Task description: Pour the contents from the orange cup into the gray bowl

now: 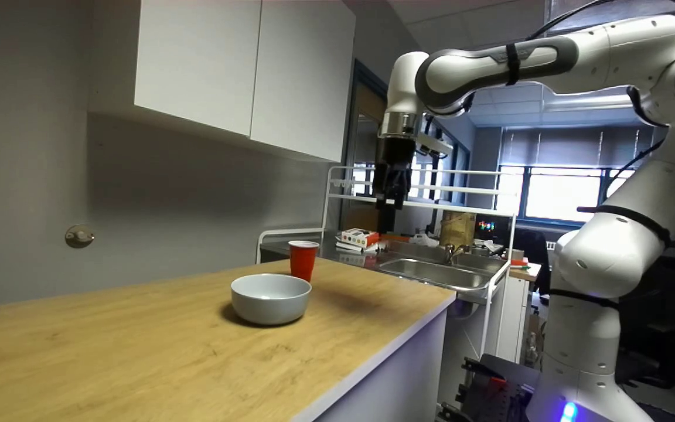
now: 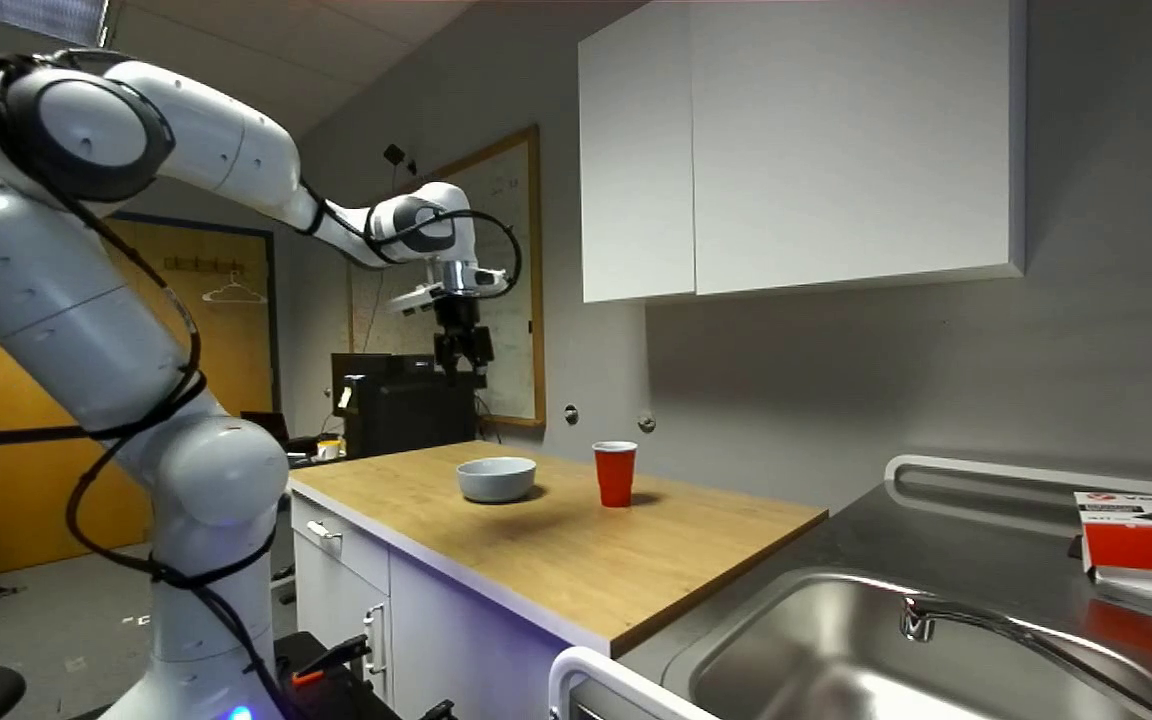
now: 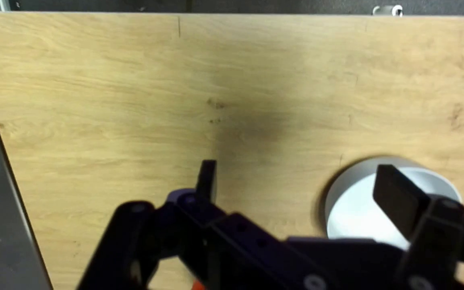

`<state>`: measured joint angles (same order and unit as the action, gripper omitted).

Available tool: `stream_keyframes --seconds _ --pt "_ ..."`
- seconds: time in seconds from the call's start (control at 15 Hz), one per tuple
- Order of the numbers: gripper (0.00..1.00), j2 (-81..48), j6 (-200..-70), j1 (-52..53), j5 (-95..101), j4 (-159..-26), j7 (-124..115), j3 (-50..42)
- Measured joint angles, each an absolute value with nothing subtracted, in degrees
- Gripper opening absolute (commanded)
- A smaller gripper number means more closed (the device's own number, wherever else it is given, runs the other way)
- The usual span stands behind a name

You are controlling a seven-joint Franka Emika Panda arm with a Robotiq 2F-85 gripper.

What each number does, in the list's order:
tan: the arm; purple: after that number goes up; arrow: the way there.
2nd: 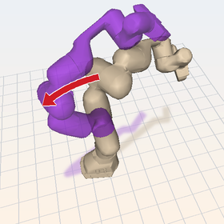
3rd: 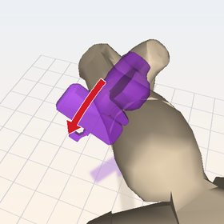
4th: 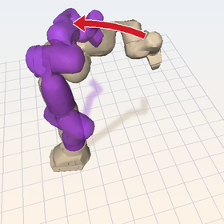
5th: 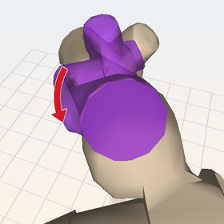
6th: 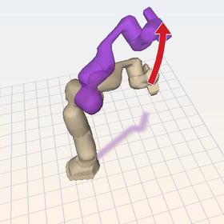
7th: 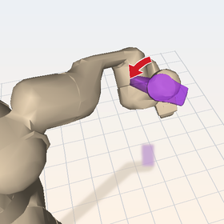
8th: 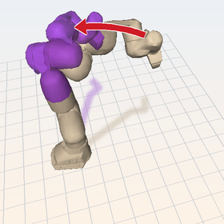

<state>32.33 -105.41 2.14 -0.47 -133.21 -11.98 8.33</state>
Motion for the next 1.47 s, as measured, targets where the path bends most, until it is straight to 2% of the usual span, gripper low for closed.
stream_keyframes --seconds 0.27,0.47,1.07,1.47 --pt "1.00 22.47 -113.90 0.76 1.53 -126.64 -17.63 8.59" --pt "1.00 14.56 -115.59 -0.61 4.33 -118.10 -21.69 8.52" --pt "1.00 -8.28 -111.37 -1.68 9.14 -91.04 -25.88 3.36" --pt "1.00 -23.15 -105.81 -1.47 8.22 -79.39 -25.88 -0.45"
